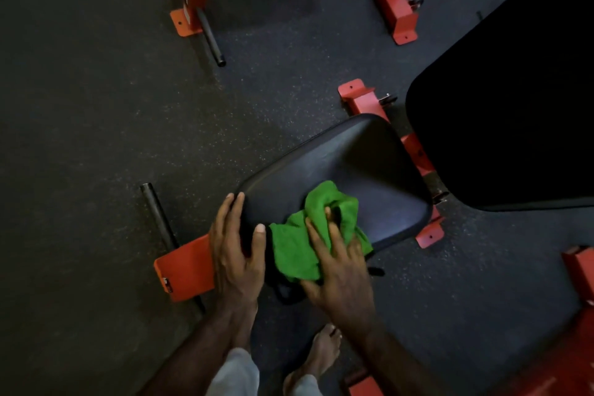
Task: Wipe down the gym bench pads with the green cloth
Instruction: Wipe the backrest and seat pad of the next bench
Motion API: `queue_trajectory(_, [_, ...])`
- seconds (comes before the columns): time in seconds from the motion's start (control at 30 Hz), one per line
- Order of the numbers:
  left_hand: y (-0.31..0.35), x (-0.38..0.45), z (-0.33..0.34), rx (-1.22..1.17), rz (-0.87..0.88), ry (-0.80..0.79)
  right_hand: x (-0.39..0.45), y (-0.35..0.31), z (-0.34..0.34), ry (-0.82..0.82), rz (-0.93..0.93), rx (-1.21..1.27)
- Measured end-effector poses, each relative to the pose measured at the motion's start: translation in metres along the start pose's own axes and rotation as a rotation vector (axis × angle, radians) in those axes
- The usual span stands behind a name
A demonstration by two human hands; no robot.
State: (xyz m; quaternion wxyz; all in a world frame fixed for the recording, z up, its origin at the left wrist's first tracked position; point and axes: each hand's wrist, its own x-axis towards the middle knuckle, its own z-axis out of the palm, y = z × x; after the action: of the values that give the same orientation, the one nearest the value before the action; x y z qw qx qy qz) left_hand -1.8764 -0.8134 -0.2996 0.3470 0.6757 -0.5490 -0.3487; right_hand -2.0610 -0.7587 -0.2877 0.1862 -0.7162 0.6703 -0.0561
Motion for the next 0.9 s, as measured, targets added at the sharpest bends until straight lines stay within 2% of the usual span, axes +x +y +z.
queue_trajectory(0.03, [0.002,0.001,0.003,0.008,0.009,0.0,0.008,0.014,-0.004,0.008,0.013,-0.034])
queue_trajectory(0.07, [0.004,0.001,0.005,0.014,0.009,0.002,0.018,0.023,-0.008,0.048,0.119,-0.045])
queue_trajectory(0.17, [0.006,0.007,0.009,0.028,-0.022,0.029,0.062,0.01,-0.021,0.162,0.602,0.123])
queue_trajectory(0.2, [0.005,0.01,0.009,0.026,-0.028,0.044,0.074,-0.003,-0.022,0.159,0.687,0.173])
queue_trajectory(0.23, [0.002,0.012,0.01,0.022,-0.032,0.059,0.081,-0.013,-0.021,0.148,0.663,0.18])
queue_trajectory(0.37, [0.0,0.021,0.008,-0.057,-0.055,0.143,0.073,-0.025,-0.008,-0.004,0.13,0.075])
queue_trajectory(0.4, [0.003,0.022,0.007,-0.081,-0.075,0.152,0.071,-0.021,-0.008,-0.018,0.084,0.088])
queue_trajectory(0.53, [0.01,0.024,0.004,-0.179,-0.104,0.119,0.054,-0.034,-0.001,-0.041,0.105,0.113])
queue_trajectory(0.67, [0.007,0.025,0.001,-0.227,-0.058,0.069,0.015,-0.043,0.019,-0.096,-0.141,0.025])
queue_trajectory(0.77, [0.011,0.019,0.001,-0.144,-0.024,-0.01,-0.012,-0.036,0.031,-0.059,-0.095,-0.022])
queue_trajectory(0.9, [0.023,0.007,0.012,0.033,0.001,-0.065,-0.027,-0.043,0.037,0.041,0.165,0.055])
